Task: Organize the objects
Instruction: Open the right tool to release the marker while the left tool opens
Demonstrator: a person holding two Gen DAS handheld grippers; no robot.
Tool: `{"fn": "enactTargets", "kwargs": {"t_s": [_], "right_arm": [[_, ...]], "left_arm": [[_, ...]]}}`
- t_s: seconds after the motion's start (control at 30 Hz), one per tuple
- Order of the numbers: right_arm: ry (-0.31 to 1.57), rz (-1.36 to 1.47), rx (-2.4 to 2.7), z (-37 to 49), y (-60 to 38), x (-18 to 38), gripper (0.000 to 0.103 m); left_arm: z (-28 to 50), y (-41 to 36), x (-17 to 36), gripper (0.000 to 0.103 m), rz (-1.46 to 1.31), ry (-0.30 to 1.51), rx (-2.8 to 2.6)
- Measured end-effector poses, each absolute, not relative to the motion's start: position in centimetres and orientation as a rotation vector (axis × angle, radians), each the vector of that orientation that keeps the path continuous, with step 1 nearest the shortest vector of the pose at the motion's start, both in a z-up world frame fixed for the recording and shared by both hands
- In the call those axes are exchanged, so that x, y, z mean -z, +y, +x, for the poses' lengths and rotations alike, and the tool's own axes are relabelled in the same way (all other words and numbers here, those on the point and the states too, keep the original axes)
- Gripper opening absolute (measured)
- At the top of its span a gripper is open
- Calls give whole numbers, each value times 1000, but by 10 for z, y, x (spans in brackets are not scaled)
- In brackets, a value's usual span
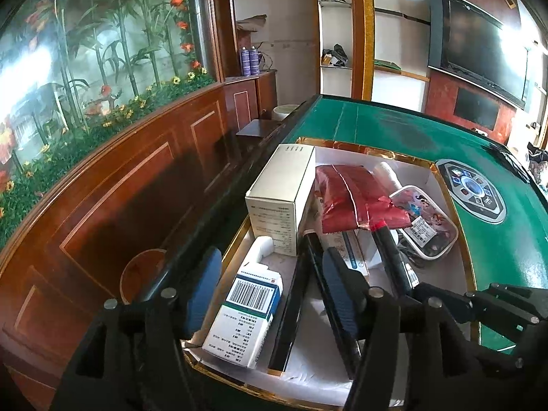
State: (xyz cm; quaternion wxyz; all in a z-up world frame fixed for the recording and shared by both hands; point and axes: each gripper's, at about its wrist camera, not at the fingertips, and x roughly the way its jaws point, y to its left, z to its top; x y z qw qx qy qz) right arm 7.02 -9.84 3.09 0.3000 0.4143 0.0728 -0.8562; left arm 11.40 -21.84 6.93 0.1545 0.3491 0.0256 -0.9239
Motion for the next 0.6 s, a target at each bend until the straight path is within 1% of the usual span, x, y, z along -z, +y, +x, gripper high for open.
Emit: {"fn": "enactTargets", "kwargs": {"t_s": [0.03,0.07,0.1,0.13,0.17,0.2,0.43,0.6], "right_arm": [[192,1095,2273,71,-98,-32,20],[191,1089,2274,72,-98,-34,24],[187,1084,2275,73,-97,-35,30],[181,1079,2277,73,-96,-37,33],[170,1071,2278,74,-95,-39,39],[164,1065,2279,75,-94,-40,43],[157,1033,2298,79,-89,-50,45],[138,1020,2310,82,-80,-54,46]], "left_arm": [[114,-219,-70,62,1003,80,2647],[114,-219,-70,63,1004,84,2647],[115,-220,-70,65,1004,86,2647],[115,-219,-70,66,1003,84,2646],[115,-219,-70,68,1003,82,2645],[116,-219,-71,70,998,80,2646],[119,-215,-78,74,985,63,2650],[120,-208,-85,79,975,33,2653]]}}
